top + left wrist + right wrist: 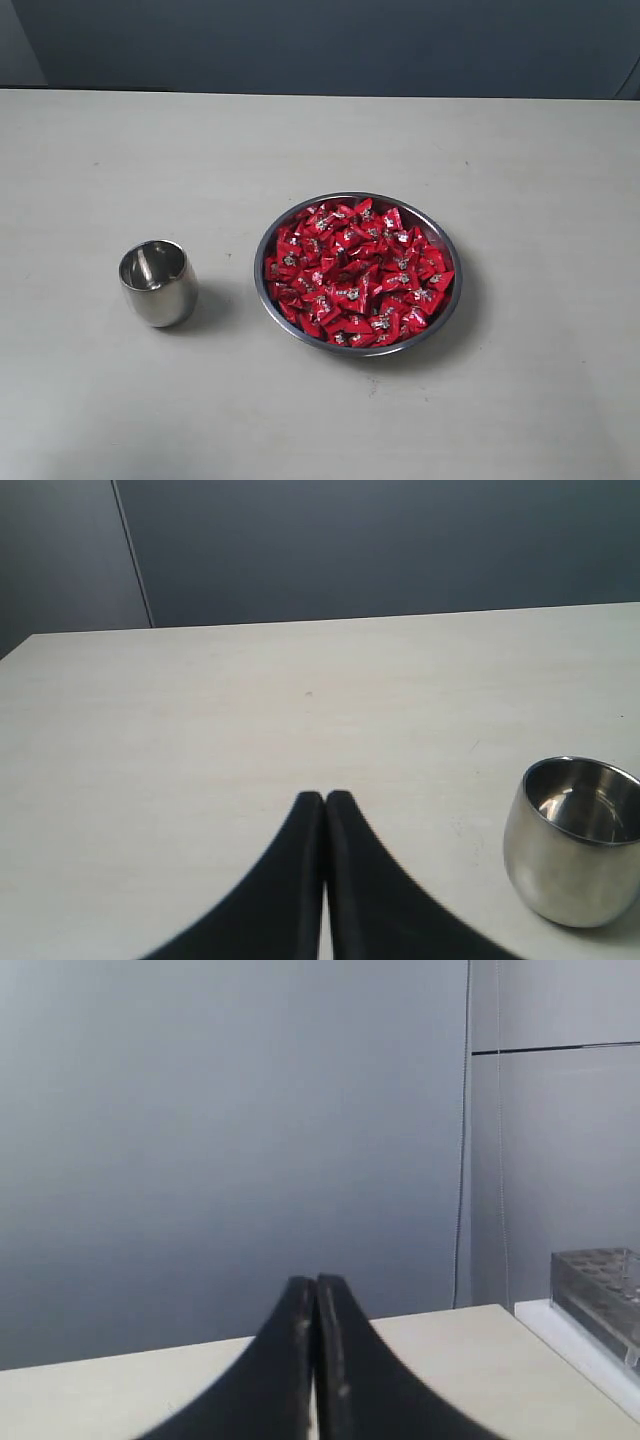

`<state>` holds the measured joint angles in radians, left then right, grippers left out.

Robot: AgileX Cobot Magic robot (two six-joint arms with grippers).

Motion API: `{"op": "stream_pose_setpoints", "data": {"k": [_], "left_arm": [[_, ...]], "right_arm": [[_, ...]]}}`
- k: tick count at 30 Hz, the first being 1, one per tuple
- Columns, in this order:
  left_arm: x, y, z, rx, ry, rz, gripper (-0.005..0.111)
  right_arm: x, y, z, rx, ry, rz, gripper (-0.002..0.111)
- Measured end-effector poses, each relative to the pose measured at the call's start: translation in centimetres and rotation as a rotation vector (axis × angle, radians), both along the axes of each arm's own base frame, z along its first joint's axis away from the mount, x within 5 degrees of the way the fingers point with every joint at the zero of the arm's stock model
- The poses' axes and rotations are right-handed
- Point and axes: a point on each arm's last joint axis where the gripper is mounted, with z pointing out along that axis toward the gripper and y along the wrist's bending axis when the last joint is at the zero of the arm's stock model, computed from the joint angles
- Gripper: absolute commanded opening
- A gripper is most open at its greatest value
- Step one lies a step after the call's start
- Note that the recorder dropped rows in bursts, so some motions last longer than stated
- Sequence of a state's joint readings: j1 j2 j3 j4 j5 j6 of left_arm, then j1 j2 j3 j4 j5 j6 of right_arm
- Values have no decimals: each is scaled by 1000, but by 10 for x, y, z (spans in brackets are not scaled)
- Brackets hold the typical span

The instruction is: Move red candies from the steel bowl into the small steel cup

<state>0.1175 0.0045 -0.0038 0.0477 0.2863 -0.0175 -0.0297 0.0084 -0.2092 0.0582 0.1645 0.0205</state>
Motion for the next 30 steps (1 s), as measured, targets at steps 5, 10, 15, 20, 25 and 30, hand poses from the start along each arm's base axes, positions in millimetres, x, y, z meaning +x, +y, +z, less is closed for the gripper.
{"op": "stream_pose_setpoints", "data": {"k": [5,10,15,20,25,30], "left_arm": [[0,0,0,0,0,0,0],[0,0,0,0,0,0,0],[0,0,0,0,0,0,0],[0,0,0,0,0,0,0],[0,0,0,0,0,0,0],[0,0,0,0,0,0,0]], "right_arm": [[0,0,-4,5,54,5,-1],[0,1,-4,15,59,8,-1],[0,0,-2,7,32,4,-1],[-1,0,2,5,-16,1,-1],[-1,1,6,125,-58,28,-1],[-1,1,6,164,-62,38,-1]]}}
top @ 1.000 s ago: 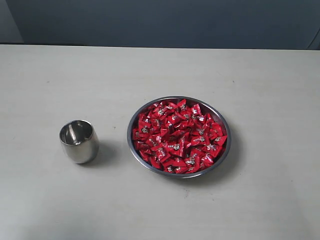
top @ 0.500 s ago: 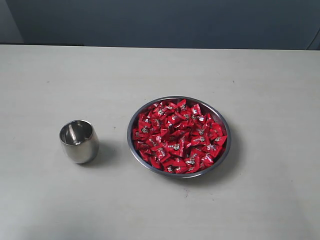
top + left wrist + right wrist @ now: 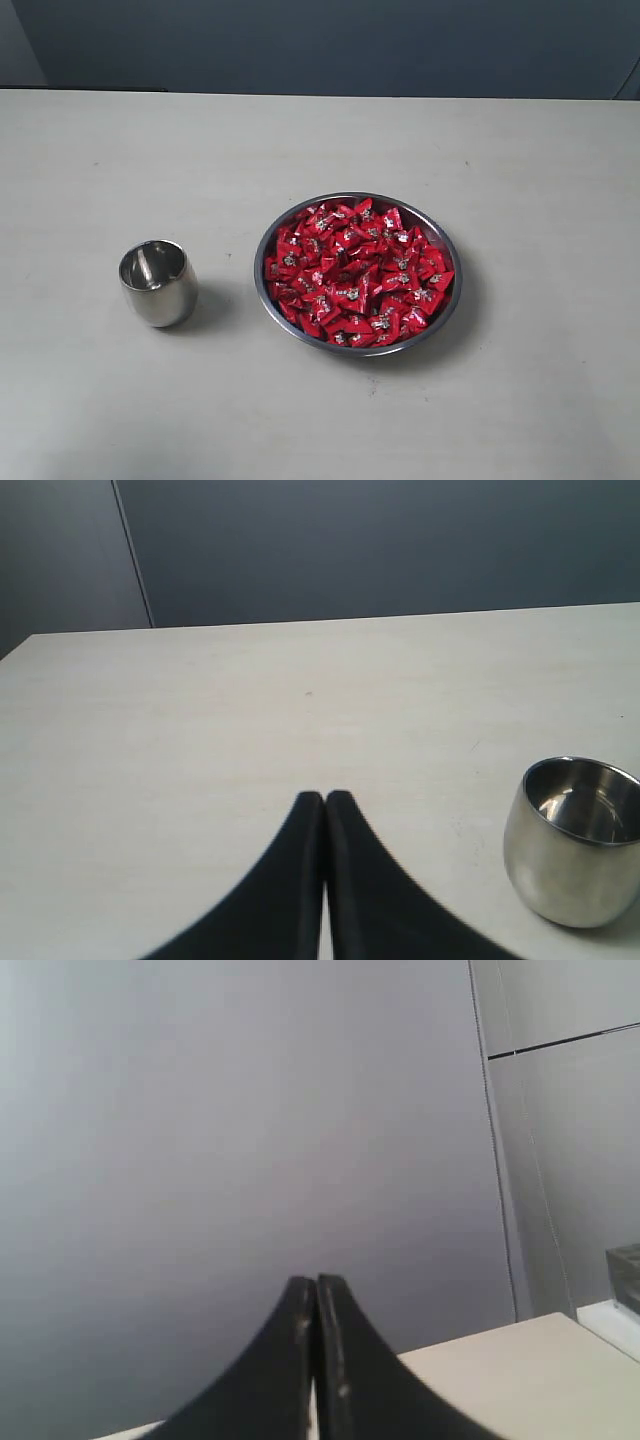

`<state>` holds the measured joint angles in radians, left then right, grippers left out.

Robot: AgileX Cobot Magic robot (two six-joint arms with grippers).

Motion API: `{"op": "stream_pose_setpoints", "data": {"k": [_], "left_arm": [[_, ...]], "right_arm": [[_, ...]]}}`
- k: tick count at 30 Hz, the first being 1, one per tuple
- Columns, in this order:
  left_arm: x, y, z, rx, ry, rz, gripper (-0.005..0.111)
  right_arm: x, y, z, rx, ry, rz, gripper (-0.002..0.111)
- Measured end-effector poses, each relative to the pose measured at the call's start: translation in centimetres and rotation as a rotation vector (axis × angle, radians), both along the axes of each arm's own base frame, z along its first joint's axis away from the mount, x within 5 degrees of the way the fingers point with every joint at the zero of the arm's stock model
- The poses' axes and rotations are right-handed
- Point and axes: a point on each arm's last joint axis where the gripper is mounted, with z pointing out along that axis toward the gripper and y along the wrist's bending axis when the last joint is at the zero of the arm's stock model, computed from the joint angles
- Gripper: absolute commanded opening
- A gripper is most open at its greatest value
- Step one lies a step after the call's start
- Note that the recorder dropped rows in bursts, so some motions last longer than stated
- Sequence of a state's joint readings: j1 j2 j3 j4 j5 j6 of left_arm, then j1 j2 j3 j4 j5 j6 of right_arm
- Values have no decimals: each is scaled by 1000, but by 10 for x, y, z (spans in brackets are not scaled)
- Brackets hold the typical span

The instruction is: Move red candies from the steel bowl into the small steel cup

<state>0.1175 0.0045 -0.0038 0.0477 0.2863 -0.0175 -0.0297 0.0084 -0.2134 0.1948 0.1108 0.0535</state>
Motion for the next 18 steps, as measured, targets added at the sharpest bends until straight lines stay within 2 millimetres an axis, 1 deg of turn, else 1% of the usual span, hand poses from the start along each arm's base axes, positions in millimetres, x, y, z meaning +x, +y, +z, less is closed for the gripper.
{"op": "stream_pose_setpoints", "data": {"k": [4,9,11,15,17,18], "left_arm": [[0,0,0,0,0,0,0],[0,0,0,0,0,0,0],[0,0,0,0,0,0,0],[0,0,0,0,0,0,0],[0,0,0,0,0,0,0],[0,0,0,0,0,0,0]], "right_arm": [[-1,0,7,70,-30,18,-1],[9,5,14,72,146,65,-1],[15,7,26,33,188,87,-1],[31,14,61,-90,231,157,-1],[46,19,74,-162,296,227,-1],[56,23,77,-203,337,268,-1]]}}
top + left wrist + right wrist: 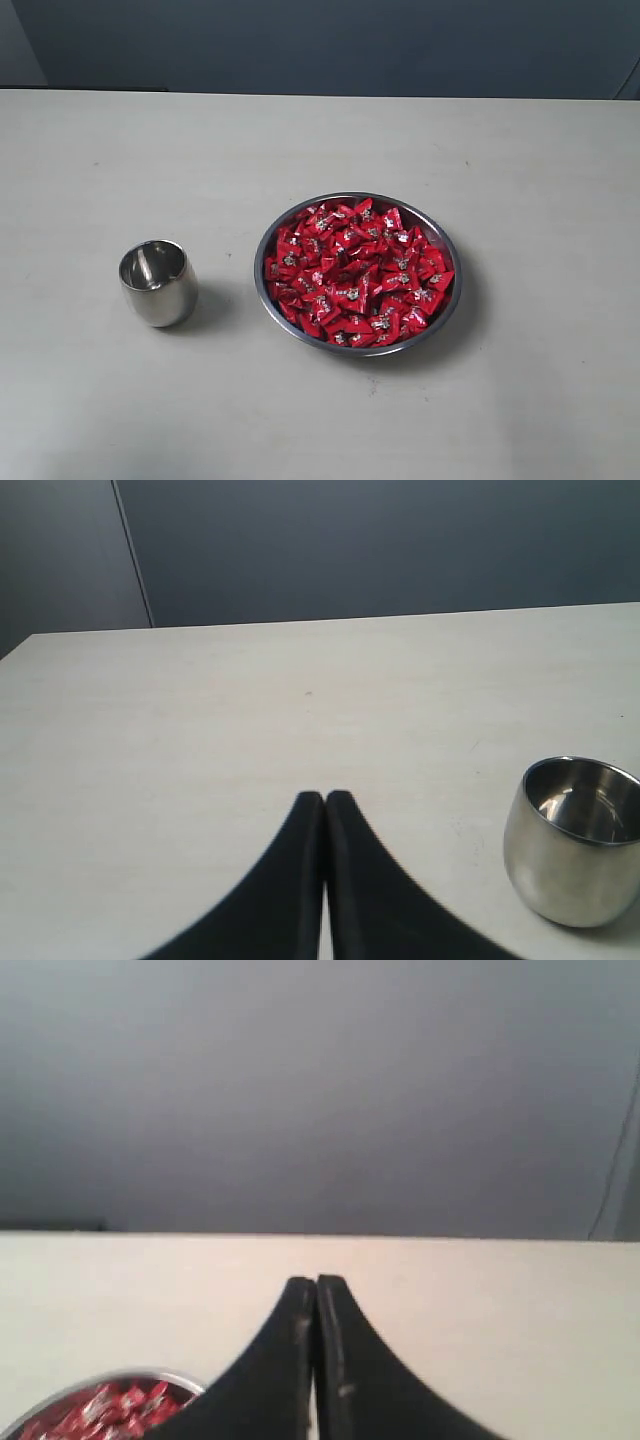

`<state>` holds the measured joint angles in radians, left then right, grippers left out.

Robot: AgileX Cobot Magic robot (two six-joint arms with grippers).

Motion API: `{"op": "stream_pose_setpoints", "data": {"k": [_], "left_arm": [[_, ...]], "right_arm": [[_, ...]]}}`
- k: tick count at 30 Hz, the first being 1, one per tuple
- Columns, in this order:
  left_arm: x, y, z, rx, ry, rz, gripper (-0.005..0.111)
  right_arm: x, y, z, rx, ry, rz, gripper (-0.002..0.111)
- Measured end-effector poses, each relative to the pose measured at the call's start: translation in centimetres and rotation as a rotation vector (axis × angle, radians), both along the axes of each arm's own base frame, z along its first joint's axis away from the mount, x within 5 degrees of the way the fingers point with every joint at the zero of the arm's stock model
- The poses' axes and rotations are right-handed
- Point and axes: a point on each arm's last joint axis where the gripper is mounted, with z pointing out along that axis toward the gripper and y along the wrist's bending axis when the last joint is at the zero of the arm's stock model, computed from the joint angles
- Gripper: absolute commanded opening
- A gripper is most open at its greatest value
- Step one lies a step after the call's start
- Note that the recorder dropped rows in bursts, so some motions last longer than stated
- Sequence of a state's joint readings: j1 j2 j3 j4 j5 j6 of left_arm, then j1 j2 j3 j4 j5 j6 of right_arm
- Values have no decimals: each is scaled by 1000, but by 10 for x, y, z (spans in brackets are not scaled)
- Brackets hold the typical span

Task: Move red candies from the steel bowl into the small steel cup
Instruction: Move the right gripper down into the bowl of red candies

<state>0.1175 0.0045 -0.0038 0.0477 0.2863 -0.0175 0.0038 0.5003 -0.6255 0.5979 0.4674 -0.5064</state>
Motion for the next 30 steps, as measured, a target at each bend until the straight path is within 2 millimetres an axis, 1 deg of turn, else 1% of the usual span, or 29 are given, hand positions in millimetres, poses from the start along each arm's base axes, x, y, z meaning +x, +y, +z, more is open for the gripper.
{"op": "stream_pose_setpoints", "data": {"k": [4,6,11,15,16,19,21,25,28,30], "left_arm": [[0,0,0,0,0,0,0],[0,0,0,0,0,0,0],[0,0,0,0,0,0,0],[0,0,0,0,0,0,0],[0,0,0,0,0,0,0],[0,0,0,0,0,0,0],[0,0,0,0,0,0,0],[0,0,0,0,0,0,0],[0,0,0,0,0,0,0],[0,0,0,0,0,0,0]], "right_arm": [[42,17,6,-73,143,213,-1],[64,23,2,-101,214,294,-1],[115,33,-21,-136,366,403,-1],[145,53,-41,-168,479,537,-1],[150,59,-46,-184,505,574,-1],[163,79,-68,-240,595,671,-1],[168,95,-82,-314,622,723,-1],[170,125,-105,-485,612,794,-1],[169,148,-119,-537,629,821,-1],[171,159,-125,-580,657,823,-1]]}}
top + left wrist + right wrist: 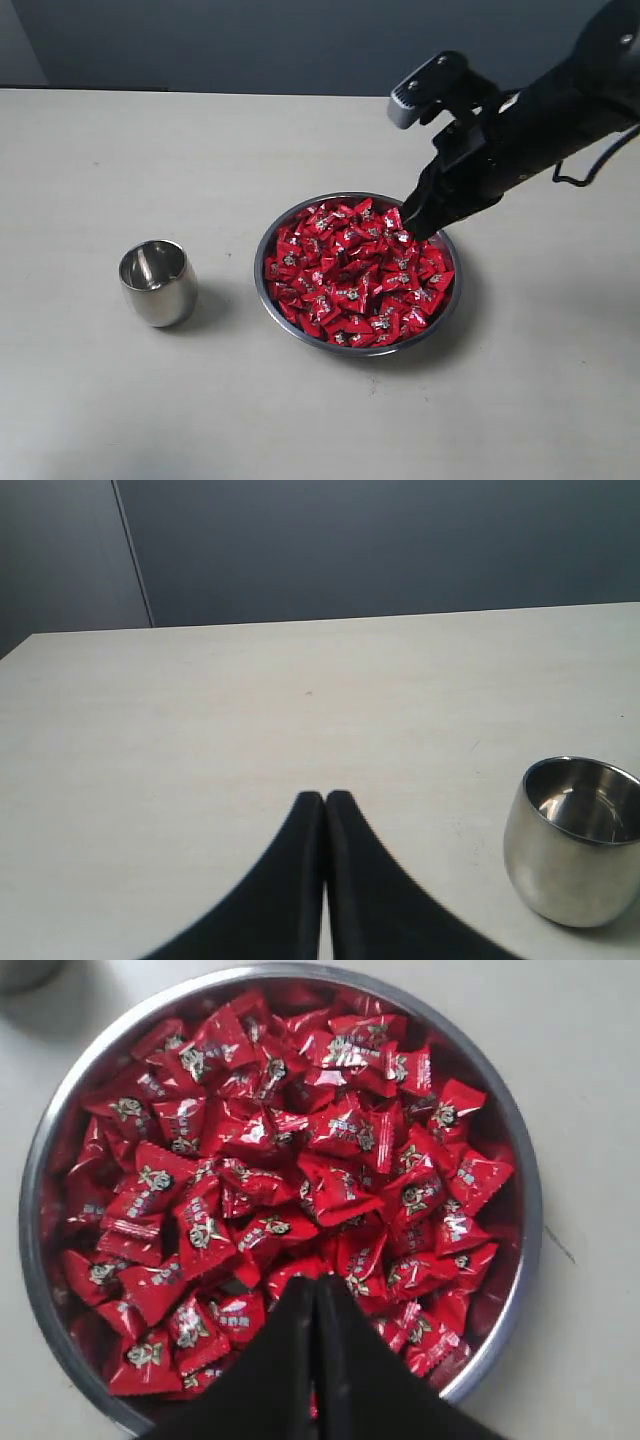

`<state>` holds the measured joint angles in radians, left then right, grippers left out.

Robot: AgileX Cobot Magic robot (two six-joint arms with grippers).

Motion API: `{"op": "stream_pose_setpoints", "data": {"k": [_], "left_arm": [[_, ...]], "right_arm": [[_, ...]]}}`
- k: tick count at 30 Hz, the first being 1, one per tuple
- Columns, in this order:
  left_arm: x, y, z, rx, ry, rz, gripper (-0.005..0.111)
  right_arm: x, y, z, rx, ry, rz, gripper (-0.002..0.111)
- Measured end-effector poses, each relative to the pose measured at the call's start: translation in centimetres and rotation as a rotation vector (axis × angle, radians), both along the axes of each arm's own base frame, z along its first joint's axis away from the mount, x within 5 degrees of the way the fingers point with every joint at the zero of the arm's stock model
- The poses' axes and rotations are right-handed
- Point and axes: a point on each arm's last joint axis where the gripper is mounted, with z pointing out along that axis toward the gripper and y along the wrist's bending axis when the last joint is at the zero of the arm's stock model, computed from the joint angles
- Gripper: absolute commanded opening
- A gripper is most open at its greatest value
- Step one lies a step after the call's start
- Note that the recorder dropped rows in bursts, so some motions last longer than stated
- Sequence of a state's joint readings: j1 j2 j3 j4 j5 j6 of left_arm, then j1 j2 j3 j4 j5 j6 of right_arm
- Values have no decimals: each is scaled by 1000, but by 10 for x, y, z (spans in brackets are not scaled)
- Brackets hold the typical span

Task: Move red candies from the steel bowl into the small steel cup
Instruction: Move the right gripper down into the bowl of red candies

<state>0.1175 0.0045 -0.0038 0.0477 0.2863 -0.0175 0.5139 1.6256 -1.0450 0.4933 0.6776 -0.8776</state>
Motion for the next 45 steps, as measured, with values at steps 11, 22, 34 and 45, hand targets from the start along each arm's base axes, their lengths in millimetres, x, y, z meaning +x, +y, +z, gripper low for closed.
{"op": "stream_pose_setpoints", "data": {"k": [11,22,34,45], "left_arm": [[0,0,0,0,0,0,0],[0,0,0,0,0,0,0],[0,0,0,0,0,0,0],[0,0,0,0,0,0,0]], "right_arm": [[30,42,-8,-113,90,-115,-1],[41,54,-40,-162,310,-256,38],[43,60,-41,-74,382,-428,30],[56,53,-63,-11,557,-719,30]]}}
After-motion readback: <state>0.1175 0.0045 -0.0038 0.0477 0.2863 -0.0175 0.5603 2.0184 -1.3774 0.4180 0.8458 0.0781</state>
